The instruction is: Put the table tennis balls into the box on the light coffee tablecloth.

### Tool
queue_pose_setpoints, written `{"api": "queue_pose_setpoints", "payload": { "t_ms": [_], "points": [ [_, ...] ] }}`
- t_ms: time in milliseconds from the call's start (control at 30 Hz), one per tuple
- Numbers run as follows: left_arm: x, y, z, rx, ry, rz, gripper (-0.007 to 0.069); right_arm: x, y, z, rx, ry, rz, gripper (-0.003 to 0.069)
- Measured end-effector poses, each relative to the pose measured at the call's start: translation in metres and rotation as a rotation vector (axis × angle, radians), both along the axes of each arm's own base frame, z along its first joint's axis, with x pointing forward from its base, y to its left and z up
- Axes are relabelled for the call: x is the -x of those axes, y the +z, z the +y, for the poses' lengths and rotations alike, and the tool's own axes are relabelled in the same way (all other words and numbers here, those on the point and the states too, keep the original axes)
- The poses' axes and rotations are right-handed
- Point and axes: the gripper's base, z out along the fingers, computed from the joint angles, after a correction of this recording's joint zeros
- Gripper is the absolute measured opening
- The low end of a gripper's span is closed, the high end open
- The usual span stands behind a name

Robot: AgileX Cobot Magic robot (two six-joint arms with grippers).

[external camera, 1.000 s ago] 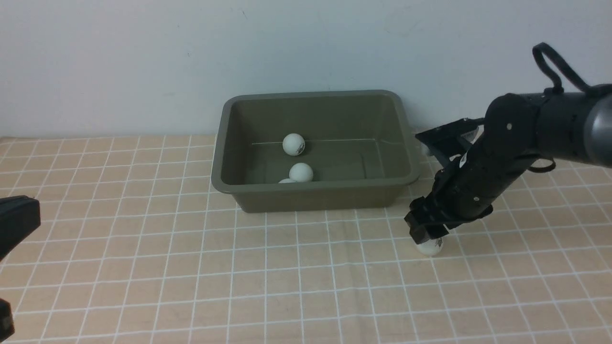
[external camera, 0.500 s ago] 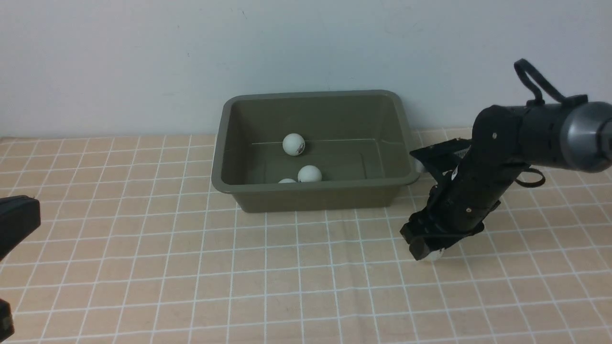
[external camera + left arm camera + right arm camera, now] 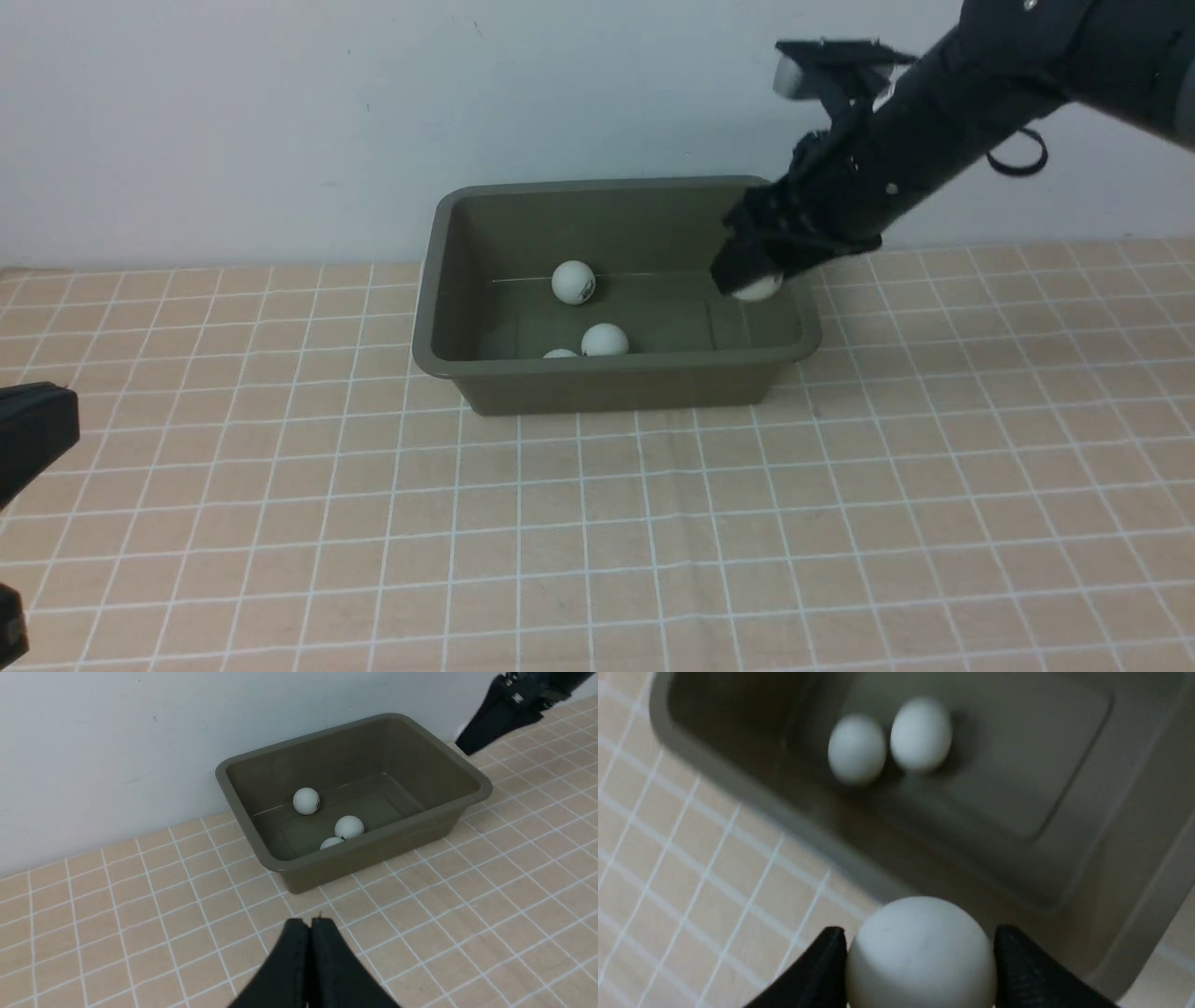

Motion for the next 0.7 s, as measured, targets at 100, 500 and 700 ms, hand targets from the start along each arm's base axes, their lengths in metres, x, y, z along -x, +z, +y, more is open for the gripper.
{"api": "queue_pose_setpoints", "payload": {
  "t_ms": [100,500,700],
  "points": [
    [0.000,0.000,0.000,0.000,0.000,0.000,-0.0069,-0.020,-0.012,0.006,-0.013,-0.005,-0.036,0.0363],
    [0.000,0.000,0.000,0.003,-0.001,0.001,-0.0069,-0.063,-0.088,0.023,0.001,0.037,0.035,0.0445],
    [0.000,0.000,0.000,0.003,-0.001,0.001,-0.0069,-0.064,-0.086,0.026,-0.016,0.046,0.048,0.0496]
  ]
}}
